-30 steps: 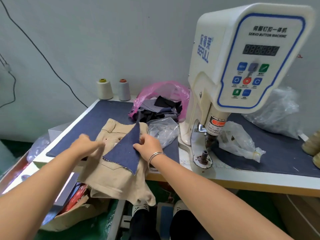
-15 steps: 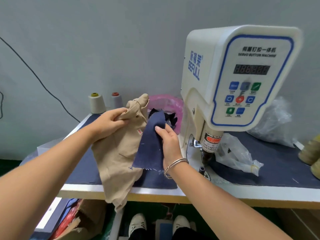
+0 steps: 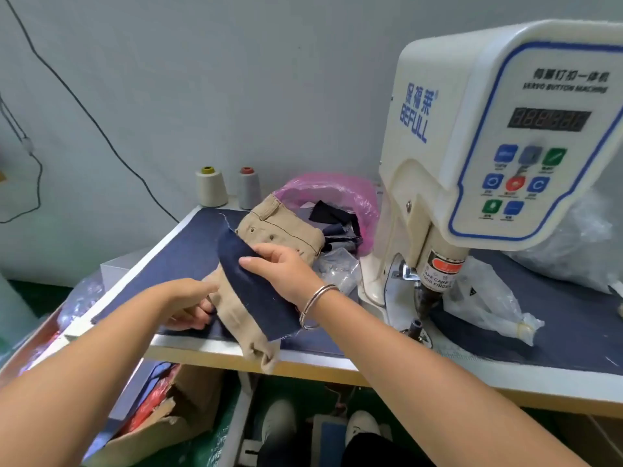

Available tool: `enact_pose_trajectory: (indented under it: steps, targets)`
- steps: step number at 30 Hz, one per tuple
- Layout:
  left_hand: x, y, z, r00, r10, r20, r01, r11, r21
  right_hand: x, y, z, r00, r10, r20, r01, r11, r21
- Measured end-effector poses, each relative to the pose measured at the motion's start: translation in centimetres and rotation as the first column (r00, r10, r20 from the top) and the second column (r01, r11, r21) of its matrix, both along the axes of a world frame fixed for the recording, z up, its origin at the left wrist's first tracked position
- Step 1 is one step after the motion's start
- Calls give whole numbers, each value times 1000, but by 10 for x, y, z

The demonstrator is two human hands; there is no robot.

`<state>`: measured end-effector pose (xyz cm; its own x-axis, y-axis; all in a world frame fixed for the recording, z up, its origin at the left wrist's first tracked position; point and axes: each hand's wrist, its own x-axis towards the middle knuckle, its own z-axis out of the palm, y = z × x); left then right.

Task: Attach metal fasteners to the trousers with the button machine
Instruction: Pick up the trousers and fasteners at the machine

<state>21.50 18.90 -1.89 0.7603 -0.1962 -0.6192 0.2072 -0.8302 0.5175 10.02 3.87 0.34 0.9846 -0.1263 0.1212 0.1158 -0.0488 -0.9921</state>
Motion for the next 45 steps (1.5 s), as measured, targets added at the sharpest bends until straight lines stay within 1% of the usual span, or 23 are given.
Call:
enact_pose_trajectory:
  steps: [2, 3, 5, 6, 7, 8, 10, 12, 14, 19, 22, 24, 26, 28, 32, 34, 37, 39, 40, 41, 42, 43, 45]
  targets:
    - [-4, -5, -6, 991, 109, 74, -97, 984, -153, 15, 11, 7, 996, 82, -42, -88, 986, -144]
    - [-5, -6, -9, 975, 198, 101, -169, 956, -241, 23, 13, 6, 996, 61, -65, -78, 953, -293]
    - [-5, -5, -13, 939, 339, 56, -282, 854, -438, 37, 8, -4, 993, -25, -115, -55, 768, -638]
    - [-6, -3, -15, 922, 387, -9, -328, 770, -548, 40, 5, -11, 987, -65, -150, -67, 674, -735]
    - [-8, -3, -16, 905, 417, -88, -373, 674, -637, 43, 2, -18, 978, -99, -184, -80, 636, -768]
    - [-10, -1, -18, 887, 427, -173, -416, 583, -698, 43, 2, -23, 971, -123, -207, -81, 645, -760]
    - [-14, 0, -20, 860, 395, -322, -490, 469, -734, 45, 1, -28, 960, -148, -240, -59, 726, -685]
    - [-16, 1, -21, 849, 328, -413, -526, 463, -714, 47, 4, -31, 960, -138, -245, -25, 826, -563]
    - [-15, 0, -21, 853, 310, -419, -521, 473, -711, 47, 6, -29, 968, -123, -220, -9, 855, -518]
    - [-15, -8, -22, 916, 345, -205, -372, 540, -755, 54, 7, -29, 982, -107, -157, 5, 843, -538]
    - [-14, -11, -23, 935, 350, -62, -275, 604, -748, 60, 6, -29, 989, -70, -134, -27, 792, -609]
    - [-13, -11, -24, 935, 355, 7, -229, 616, -754, 63, 4, -28, 993, -39, -110, -37, 790, -612]
    - [-13, -11, -23, 942, 331, 53, -172, 612, -772, 65, 2, -28, 996, -21, -84, -35, 791, -611]
    - [-15, -10, -19, 963, 269, 36, -129, 573, -809, 65, 1, -28, 999, 20, -50, -45, 812, -582]
    - [-17, -8, -17, 980, 197, -6, -102, 478, -872, 64, 0, -23, 999, 37, -40, -50, 901, -431]
    - [-19, -7, -17, 978, 210, -7, -102, 445, -890, 64, 0, -22, 997, 53, -63, -73, 922, -381]
    - [-21, -9, -14, 964, 257, 65, -74, 494, -866, 62, 0, -18, 994, -18, -111, -36, 881, -471]
    - [-21, -9, -9, 963, 247, 111, -38, 529, -848, 58, 0, -8, 992, -122, 1, 107, 862, -495]
    - [-20, -9, -5, 965, 227, 131, -11, 535, -845, 56, 0, -1, 983, -136, 126, 181, 845, -504]
    - [-19, -9, 0, 970, 192, 148, 23, 534, -845, 55, 0, 8, 961, -113, 254, 242, 790, -563]
    - [-18, -8, 7, 975, 146, 167, 64, 535, -842, 54, 1, 20, 939, -42, 343, 277, 684, -675]
    - [-18, -7, 15, 977, 97, 187, 107, 537, -837, 53, 2, 32, 923, 71, 378, 284, 538, -794]
    - [-16, -7, 28, 971, 22, 236, 190, 526, -829, 55, 4, 54, 909, 309, 280, 223, 207, -953]
